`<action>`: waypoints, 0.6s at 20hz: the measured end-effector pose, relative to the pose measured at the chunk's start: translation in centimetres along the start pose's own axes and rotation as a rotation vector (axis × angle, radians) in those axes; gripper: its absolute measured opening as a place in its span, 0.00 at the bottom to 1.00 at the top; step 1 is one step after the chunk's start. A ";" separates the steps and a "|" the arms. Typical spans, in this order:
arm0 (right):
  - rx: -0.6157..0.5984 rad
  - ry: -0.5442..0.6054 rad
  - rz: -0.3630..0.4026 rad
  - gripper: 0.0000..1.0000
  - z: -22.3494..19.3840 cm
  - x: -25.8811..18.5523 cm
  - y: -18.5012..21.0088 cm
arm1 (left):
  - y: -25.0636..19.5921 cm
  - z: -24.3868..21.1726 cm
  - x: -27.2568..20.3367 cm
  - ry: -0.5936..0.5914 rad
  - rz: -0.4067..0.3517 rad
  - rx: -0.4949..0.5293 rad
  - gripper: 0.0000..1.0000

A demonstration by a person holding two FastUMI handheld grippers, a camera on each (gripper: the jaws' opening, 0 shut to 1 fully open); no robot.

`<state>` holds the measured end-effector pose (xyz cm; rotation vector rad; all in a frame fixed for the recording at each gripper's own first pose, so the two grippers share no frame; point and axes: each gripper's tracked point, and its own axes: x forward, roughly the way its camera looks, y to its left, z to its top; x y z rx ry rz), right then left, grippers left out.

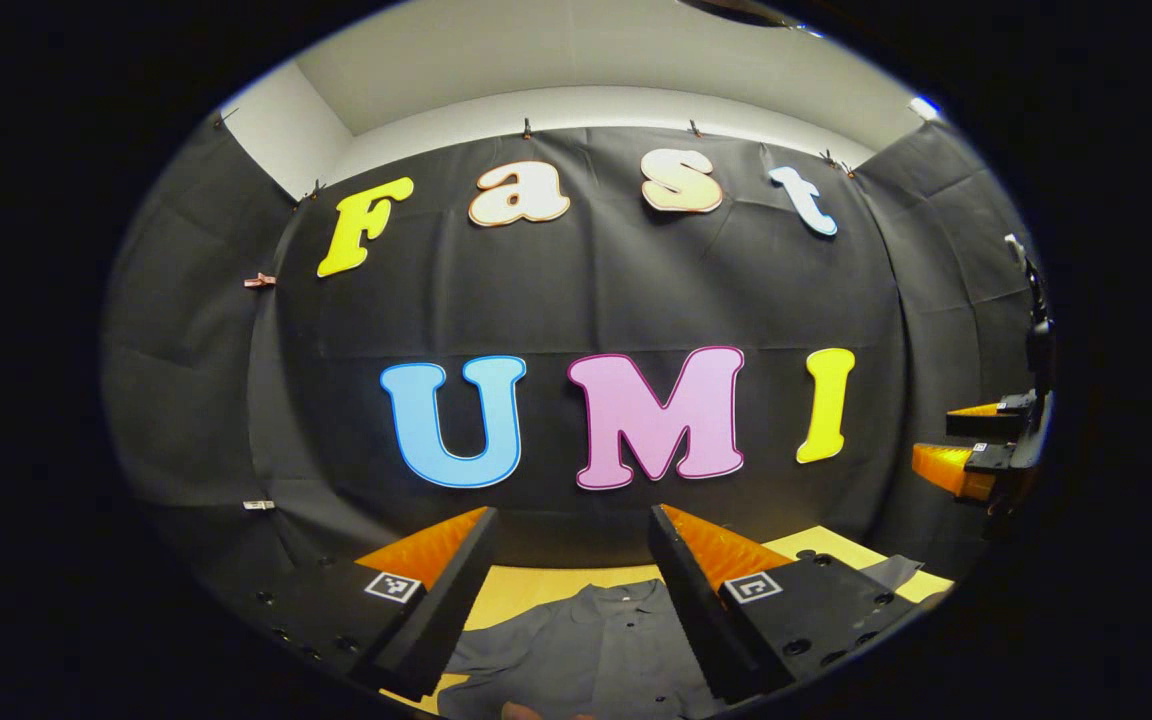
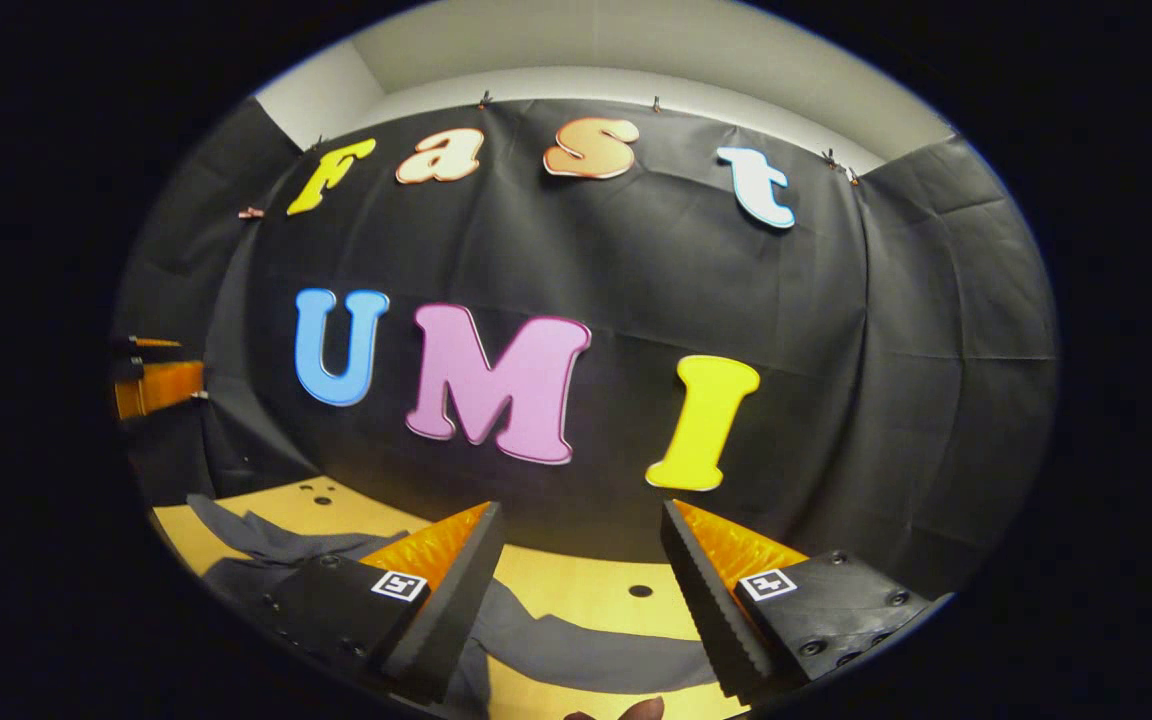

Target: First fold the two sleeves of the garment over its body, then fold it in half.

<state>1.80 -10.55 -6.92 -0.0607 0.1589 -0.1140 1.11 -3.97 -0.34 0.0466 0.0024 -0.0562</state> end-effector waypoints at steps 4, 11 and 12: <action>-0.014 0.087 -0.068 0.97 -4.8 1.8 -5.0 | -0.3 -0.4 0.0 0.017 0.013 0.008 0.94; -0.050 0.254 -0.146 0.97 -14.7 4.7 -11.4 | -0.8 -1.0 0.2 0.039 0.058 0.018 0.94; -0.044 0.270 -0.145 0.97 -16.0 5.0 -11.8 | -0.9 -0.9 0.1 0.035 0.064 0.023 0.94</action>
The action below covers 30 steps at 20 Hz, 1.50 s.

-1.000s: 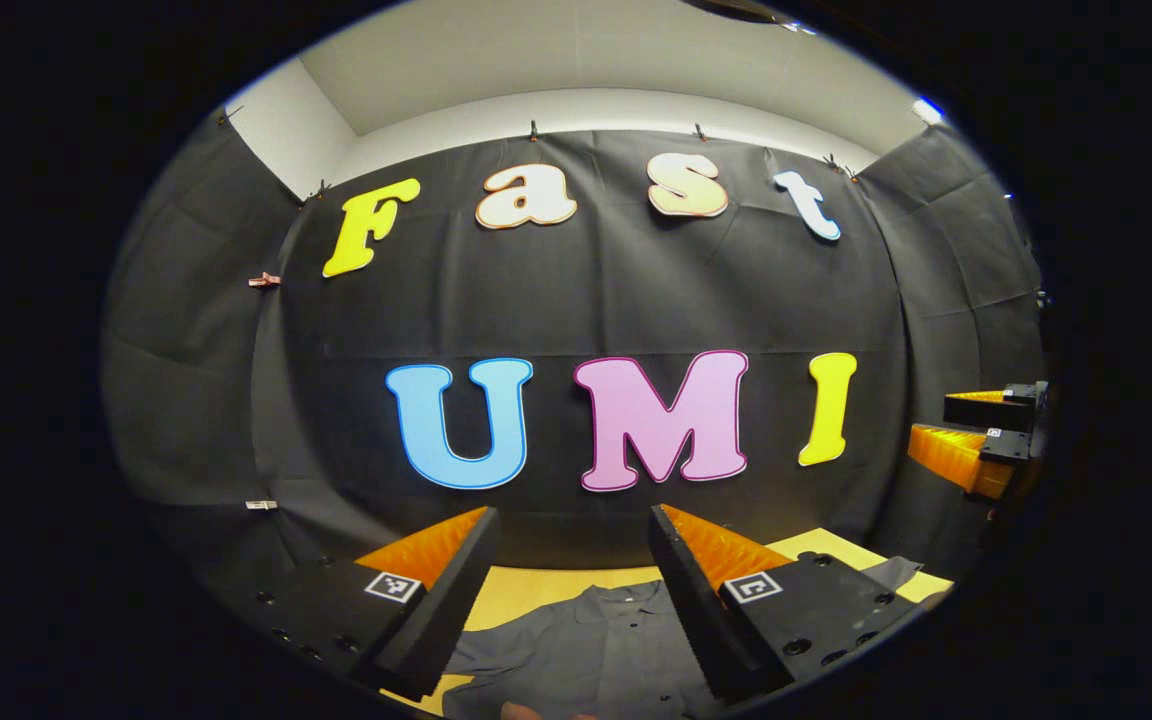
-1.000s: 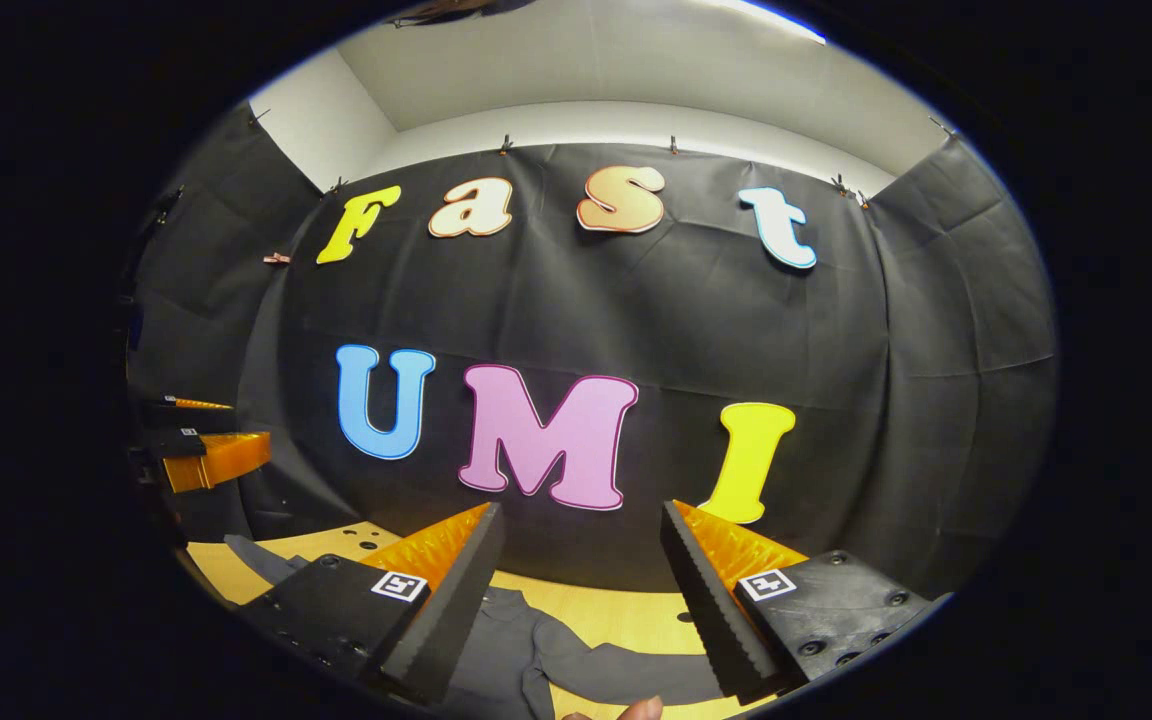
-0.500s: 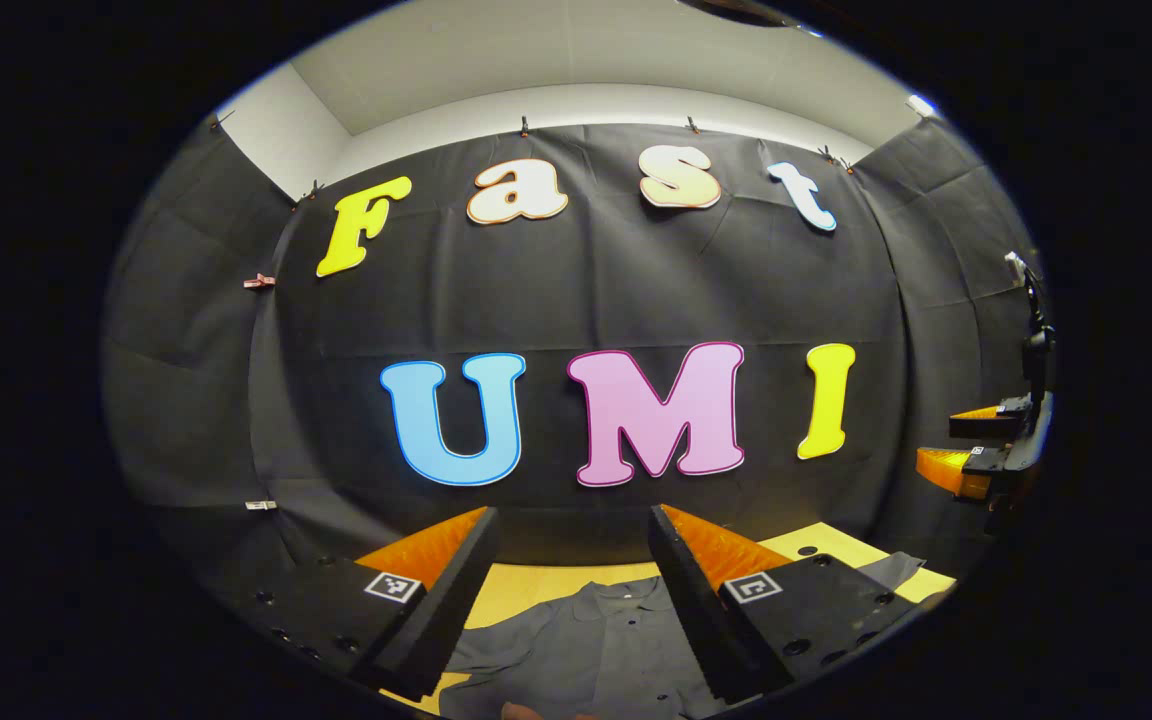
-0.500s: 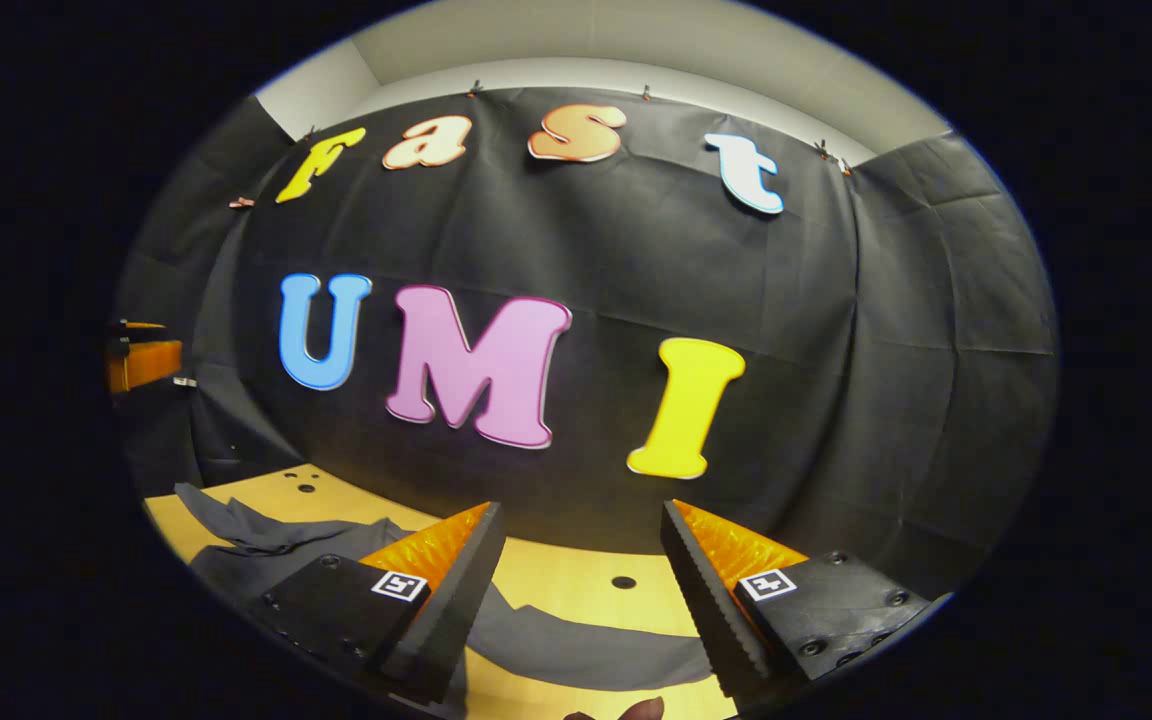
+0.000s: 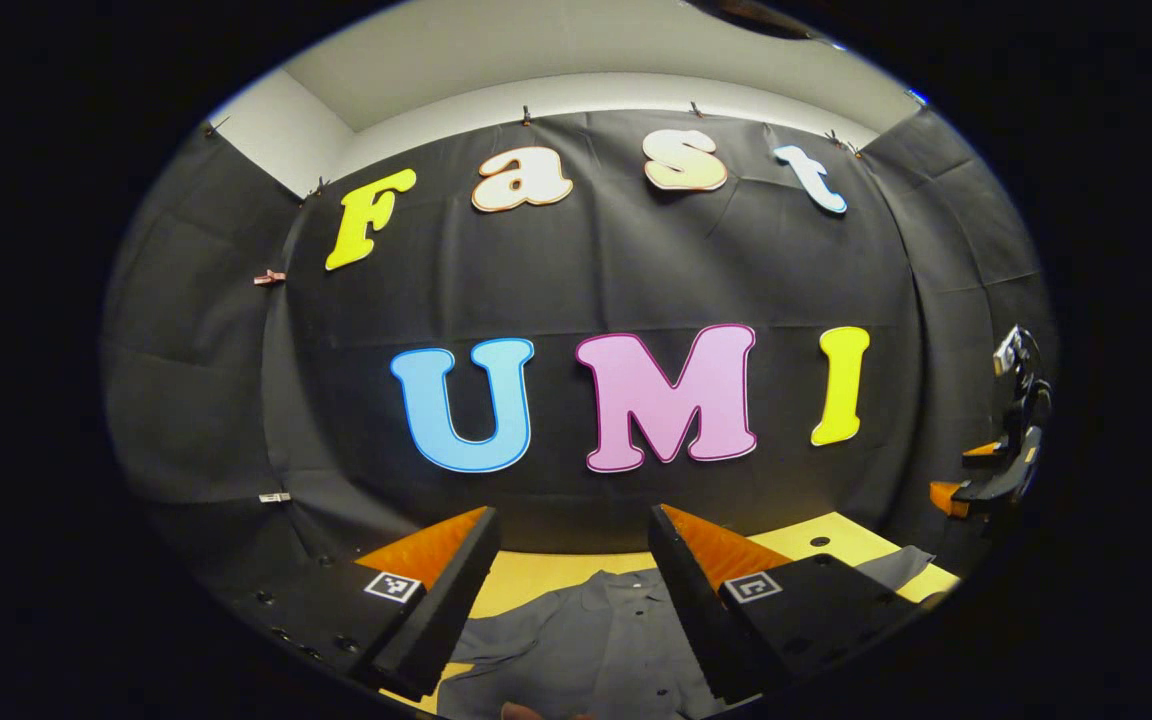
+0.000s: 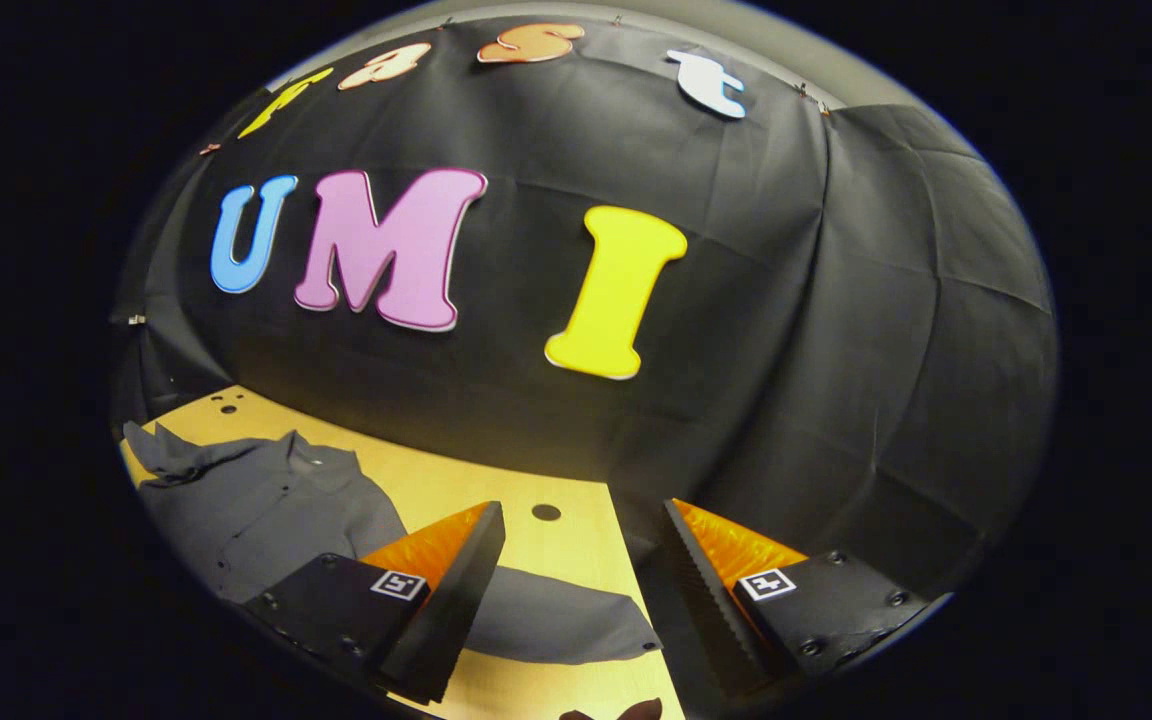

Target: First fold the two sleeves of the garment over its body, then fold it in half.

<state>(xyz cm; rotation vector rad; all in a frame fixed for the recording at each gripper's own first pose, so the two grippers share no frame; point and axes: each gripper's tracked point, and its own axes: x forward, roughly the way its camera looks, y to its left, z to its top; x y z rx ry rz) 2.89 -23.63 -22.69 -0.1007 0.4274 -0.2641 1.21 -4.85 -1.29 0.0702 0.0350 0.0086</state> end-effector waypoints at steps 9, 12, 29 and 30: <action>0.005 0.157 0.021 0.97 -10.6 5.7 -1.4 | 0.2 -1.0 -1.3 0.053 0.095 0.011 0.96; 0.008 0.208 0.039 0.97 -13.6 6.7 -1.6 | 0.2 -1.5 -2.2 0.080 0.133 0.028 0.96; 0.070 0.460 0.052 0.96 -27.6 9.9 -3.3 | 0.1 -2.2 -6.3 0.147 0.226 0.084 0.97; 0.067 0.481 0.065 0.95 -28.4 9.9 -2.9 | 0.3 -2.0 -6.2 0.143 0.228 0.093 0.96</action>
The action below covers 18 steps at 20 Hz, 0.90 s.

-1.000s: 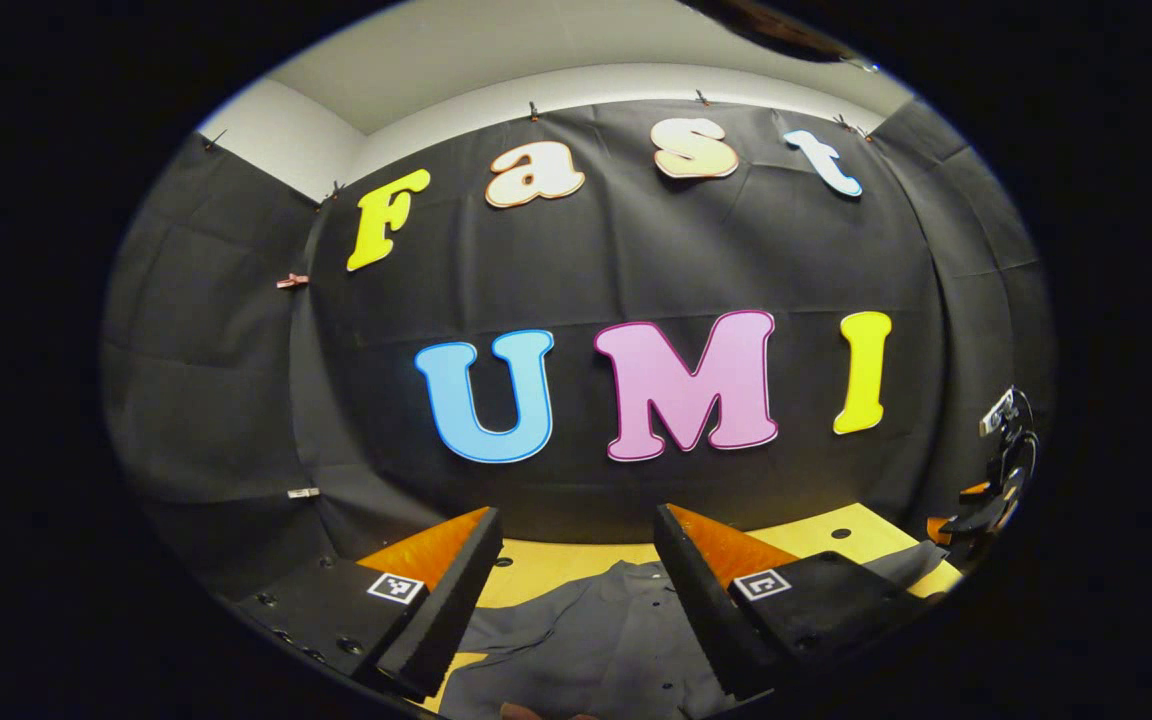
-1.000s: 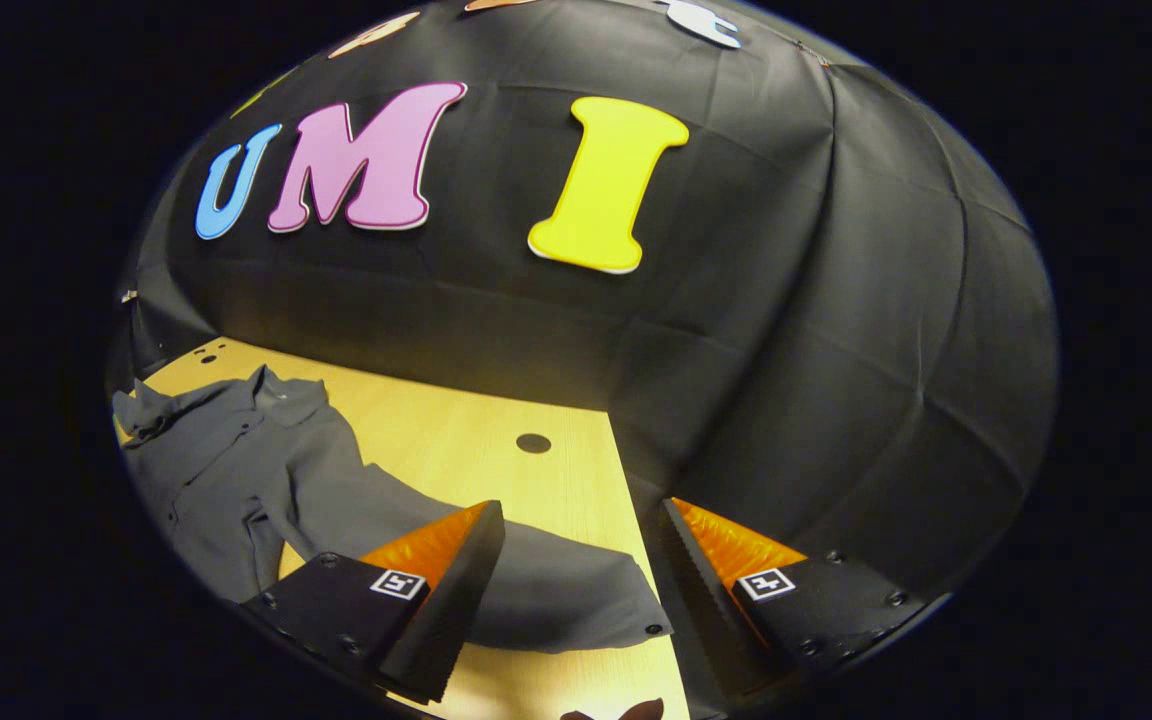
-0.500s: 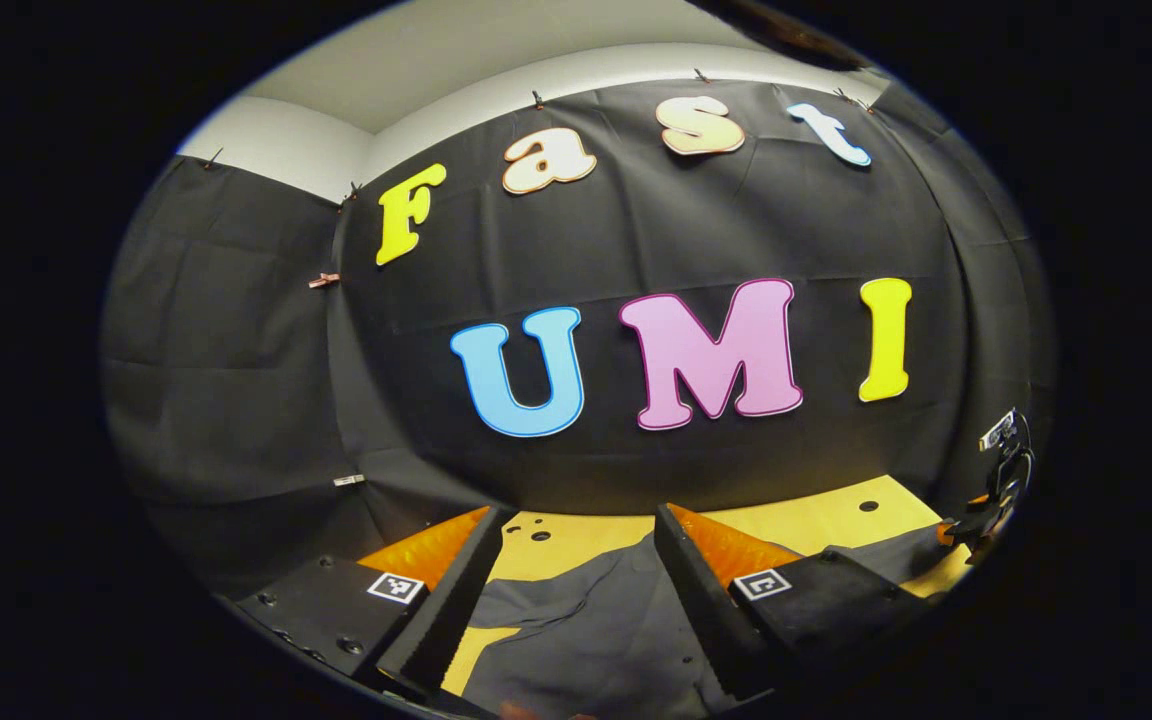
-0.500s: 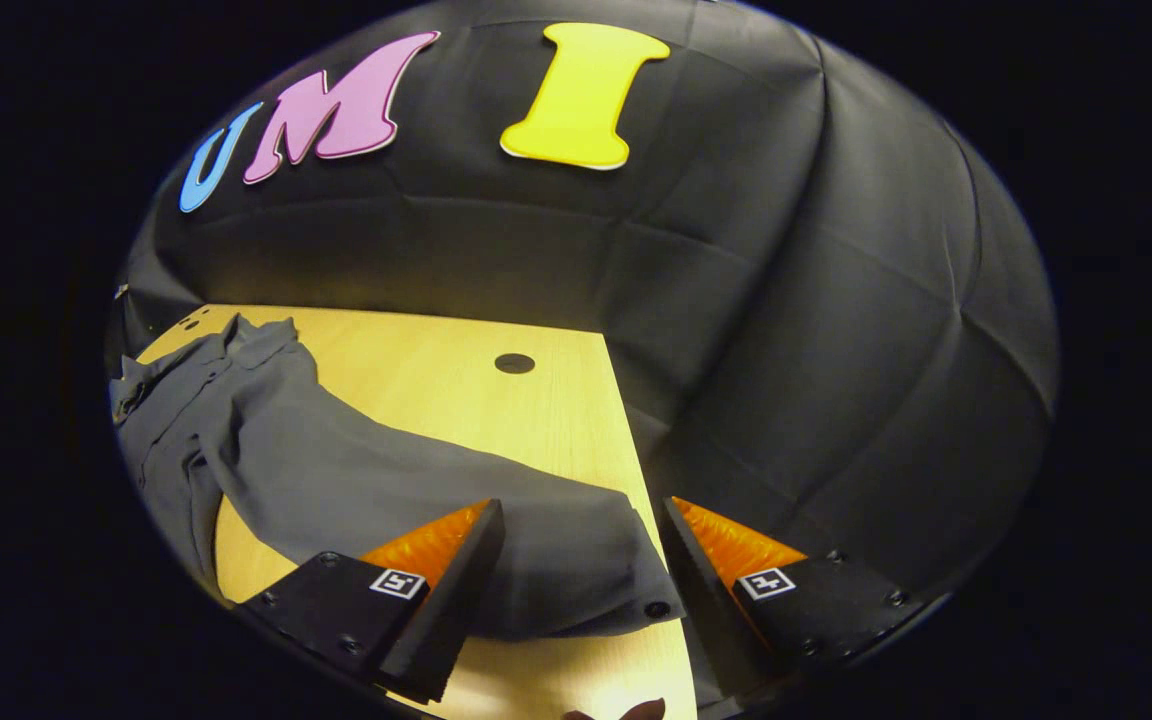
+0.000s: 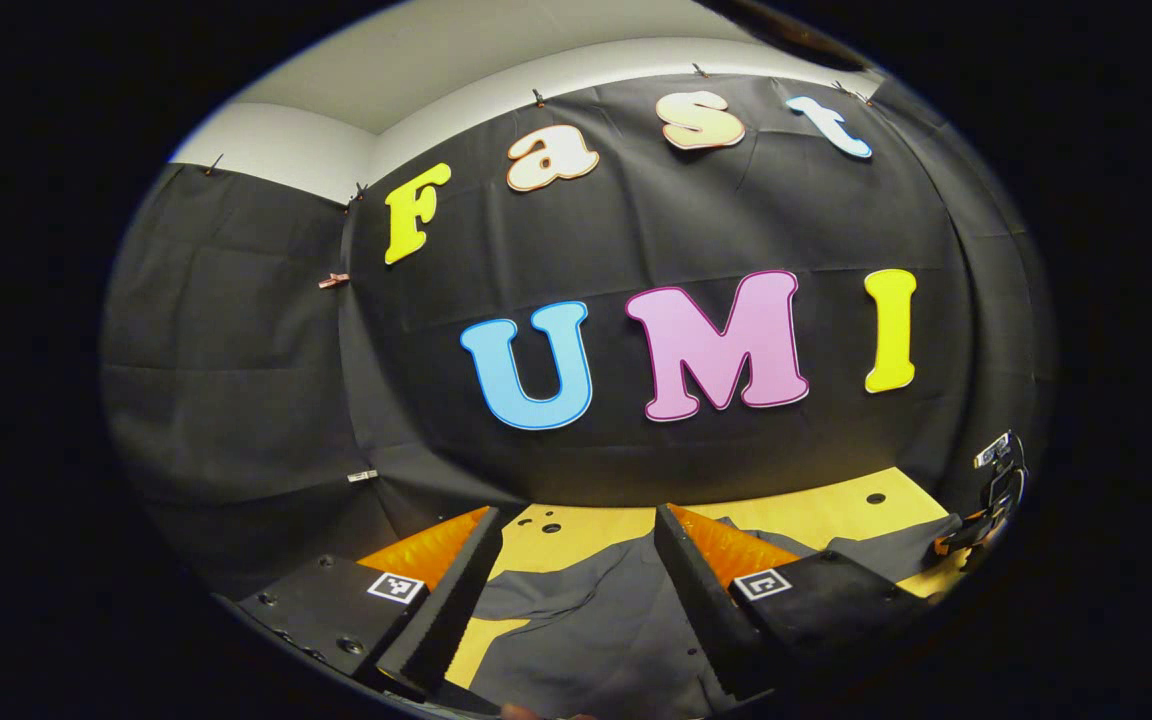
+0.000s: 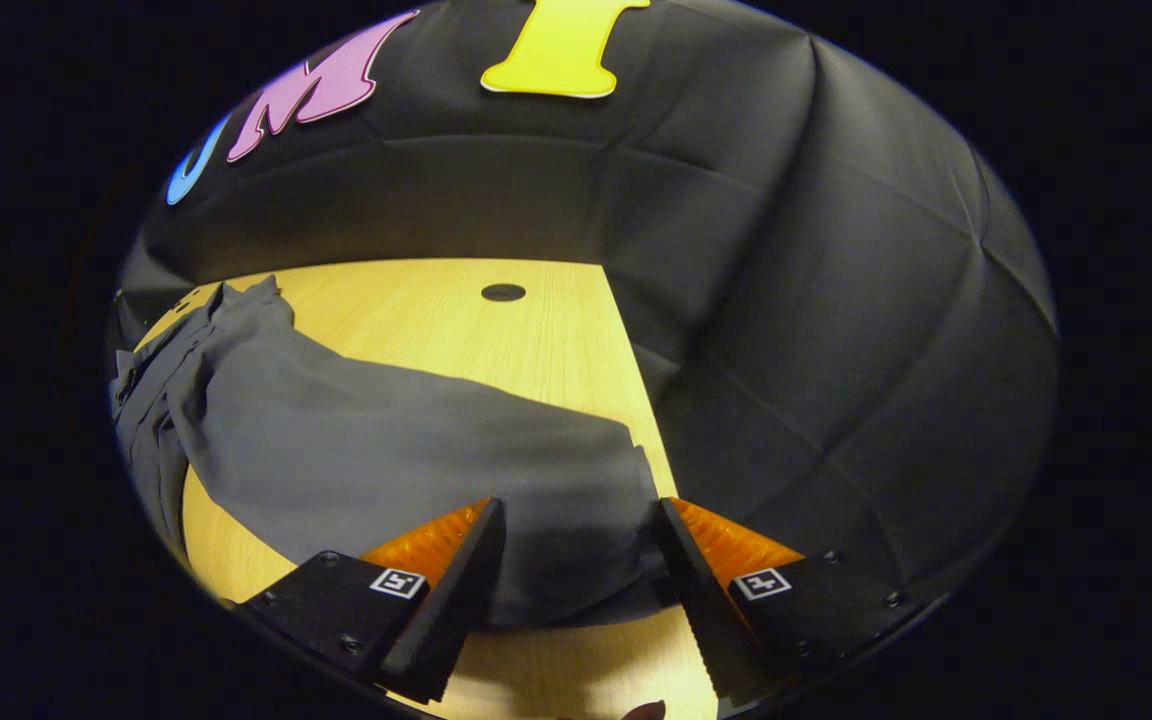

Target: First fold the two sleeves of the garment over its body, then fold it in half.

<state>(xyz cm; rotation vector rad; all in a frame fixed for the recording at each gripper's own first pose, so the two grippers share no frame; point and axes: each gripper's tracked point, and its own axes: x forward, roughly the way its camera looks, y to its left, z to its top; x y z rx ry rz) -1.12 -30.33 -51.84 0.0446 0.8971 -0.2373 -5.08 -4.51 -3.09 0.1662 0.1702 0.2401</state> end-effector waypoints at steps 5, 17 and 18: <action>0.164 0.035 0.048 0.65 0.3 1.0 1.1 | -0.4 -0.5 0.9 0.012 -0.018 -0.008 0.96; 0.158 -0.090 0.058 0.07 6.9 -6.0 5.1 | 4.9 -1.4 3.9 -0.044 -0.119 -0.009 0.96; 0.157 -0.110 0.054 0.07 7.9 -7.2 5.7 | 5.5 -1.5 4.4 -0.052 -0.140 -0.020 0.96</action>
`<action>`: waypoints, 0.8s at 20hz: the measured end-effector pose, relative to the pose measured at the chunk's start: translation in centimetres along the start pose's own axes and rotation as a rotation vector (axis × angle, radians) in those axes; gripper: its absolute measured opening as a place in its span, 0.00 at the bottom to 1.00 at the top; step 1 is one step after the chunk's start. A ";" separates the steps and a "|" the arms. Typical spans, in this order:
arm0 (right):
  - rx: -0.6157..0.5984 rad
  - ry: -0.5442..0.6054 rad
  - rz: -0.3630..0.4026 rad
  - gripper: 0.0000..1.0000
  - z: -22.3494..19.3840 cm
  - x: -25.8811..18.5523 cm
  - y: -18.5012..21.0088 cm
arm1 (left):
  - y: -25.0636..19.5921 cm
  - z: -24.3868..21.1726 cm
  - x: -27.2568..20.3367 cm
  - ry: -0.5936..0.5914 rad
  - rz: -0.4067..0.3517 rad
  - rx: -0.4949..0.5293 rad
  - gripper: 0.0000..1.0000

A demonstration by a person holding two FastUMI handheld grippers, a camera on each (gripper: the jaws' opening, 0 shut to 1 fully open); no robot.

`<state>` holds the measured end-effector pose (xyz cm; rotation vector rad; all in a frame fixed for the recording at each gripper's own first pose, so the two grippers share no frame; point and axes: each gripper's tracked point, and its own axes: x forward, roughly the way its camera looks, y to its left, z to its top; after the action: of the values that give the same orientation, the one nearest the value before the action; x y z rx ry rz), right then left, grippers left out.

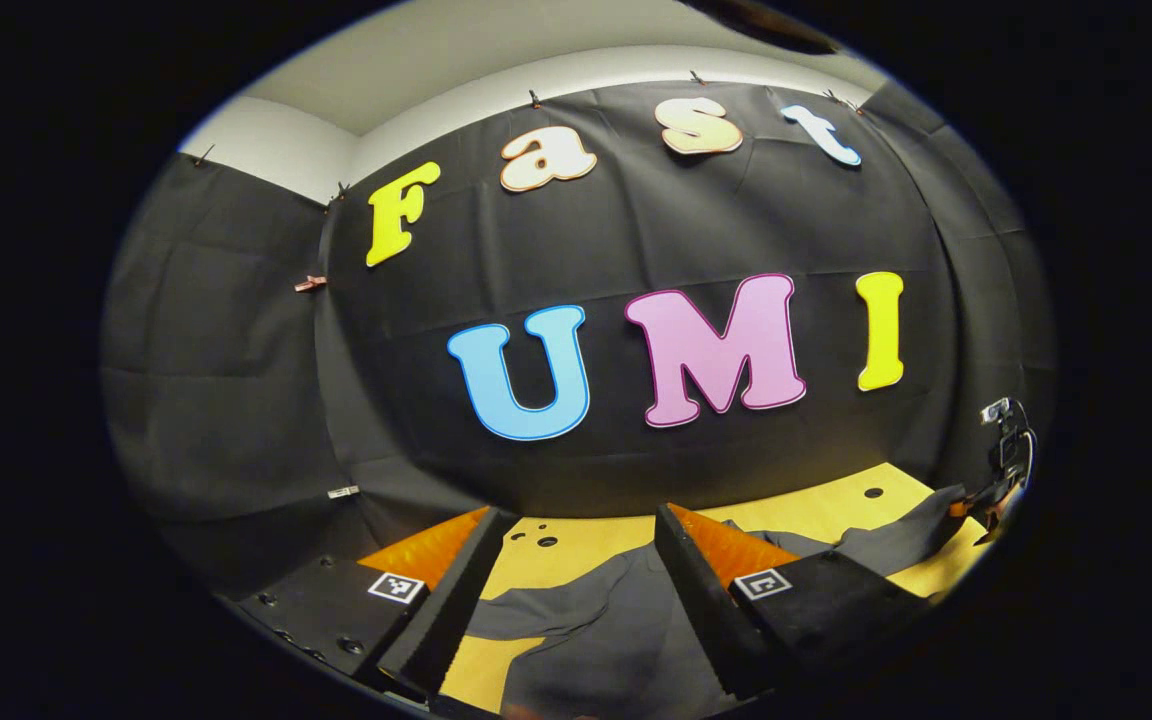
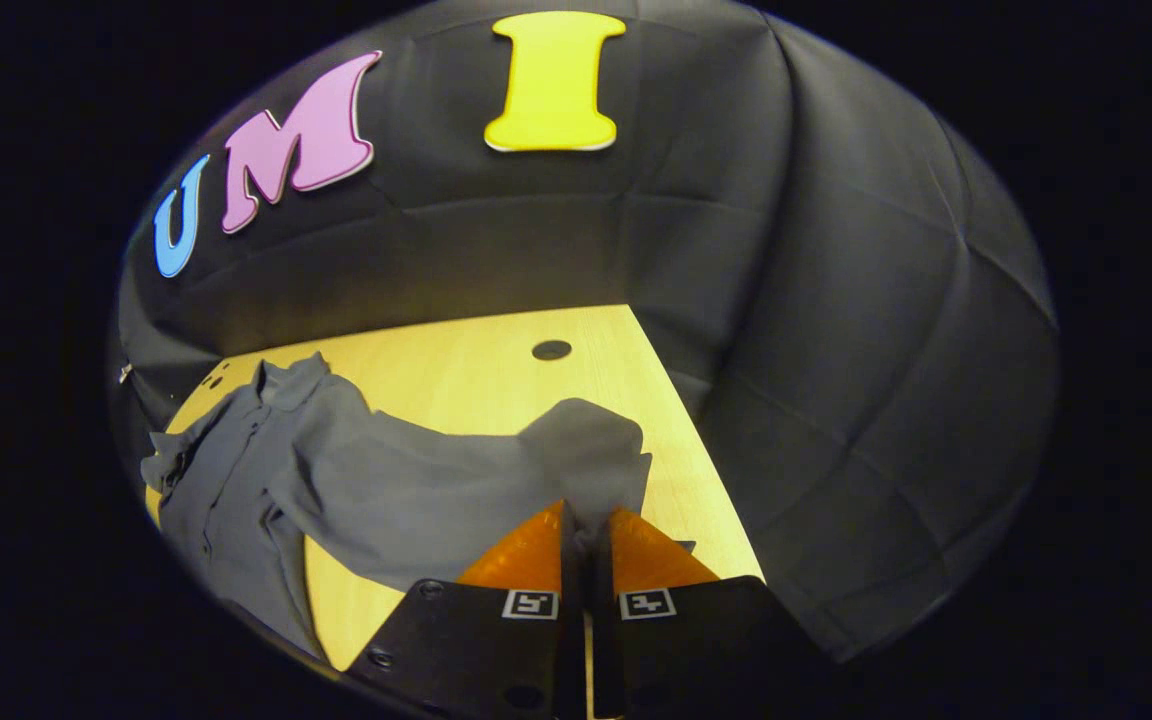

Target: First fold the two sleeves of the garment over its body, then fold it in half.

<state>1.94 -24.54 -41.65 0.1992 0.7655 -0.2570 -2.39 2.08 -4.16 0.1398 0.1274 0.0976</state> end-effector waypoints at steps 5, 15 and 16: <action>-0.020 -0.137 -0.067 0.08 5.4 -5.6 3.5 | 4.3 -0.7 2.8 -0.038 -0.088 -0.022 0.96; -0.086 -0.245 -0.062 0.07 10.3 -12.6 14.0 | 10.3 -3.4 6.9 -0.058 -0.167 -0.092 0.96; -0.087 -0.250 -0.055 0.07 10.6 -12.8 15.2 | 11.0 -3.7 7.2 -0.056 -0.168 -0.097 0.96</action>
<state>4.63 -10.96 -23.89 0.0620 0.5330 -0.2936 3.23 14.15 -7.10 0.0344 0.0780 -0.0672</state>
